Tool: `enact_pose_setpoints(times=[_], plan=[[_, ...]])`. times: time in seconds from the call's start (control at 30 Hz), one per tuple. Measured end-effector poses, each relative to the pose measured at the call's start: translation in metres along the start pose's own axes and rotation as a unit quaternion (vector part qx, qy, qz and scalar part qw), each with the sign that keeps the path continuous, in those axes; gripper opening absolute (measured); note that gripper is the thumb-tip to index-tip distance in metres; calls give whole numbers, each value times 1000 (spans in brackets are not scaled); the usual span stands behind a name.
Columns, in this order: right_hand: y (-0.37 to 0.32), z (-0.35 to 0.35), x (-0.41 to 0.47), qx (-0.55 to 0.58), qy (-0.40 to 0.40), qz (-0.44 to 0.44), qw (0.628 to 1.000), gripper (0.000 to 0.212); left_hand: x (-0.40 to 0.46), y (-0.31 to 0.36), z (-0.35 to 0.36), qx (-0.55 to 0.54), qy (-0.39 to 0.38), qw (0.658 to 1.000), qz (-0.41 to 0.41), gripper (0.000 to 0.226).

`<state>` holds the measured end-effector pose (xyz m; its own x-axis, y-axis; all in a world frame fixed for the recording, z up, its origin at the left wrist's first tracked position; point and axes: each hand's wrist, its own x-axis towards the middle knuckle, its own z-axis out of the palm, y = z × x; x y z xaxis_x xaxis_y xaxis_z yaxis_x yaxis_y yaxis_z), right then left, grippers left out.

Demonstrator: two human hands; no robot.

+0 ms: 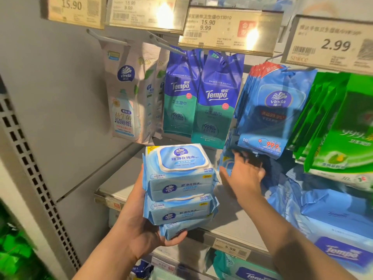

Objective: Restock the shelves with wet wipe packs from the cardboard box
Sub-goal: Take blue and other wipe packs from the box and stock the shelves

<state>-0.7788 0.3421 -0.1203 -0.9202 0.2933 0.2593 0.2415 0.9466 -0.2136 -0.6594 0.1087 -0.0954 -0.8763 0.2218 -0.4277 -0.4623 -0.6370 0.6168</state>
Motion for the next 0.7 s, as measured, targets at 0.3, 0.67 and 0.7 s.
enact_pose_setpoints(times=[0.3, 0.67, 0.7], plan=[[-17, -49, -51, 372, -109, 42, 921, 31, -1, 1, -6, -30, -15, 999, -5, 76], [-23, -117, -96, 508, -318, 31, 800, 70, -6, -10, -6, 13, -42, 999, -26, 74], [-24, -120, -99, 499, -326, 15, 803, 67, -7, -11, -4, 26, -47, 998, -27, 74]])
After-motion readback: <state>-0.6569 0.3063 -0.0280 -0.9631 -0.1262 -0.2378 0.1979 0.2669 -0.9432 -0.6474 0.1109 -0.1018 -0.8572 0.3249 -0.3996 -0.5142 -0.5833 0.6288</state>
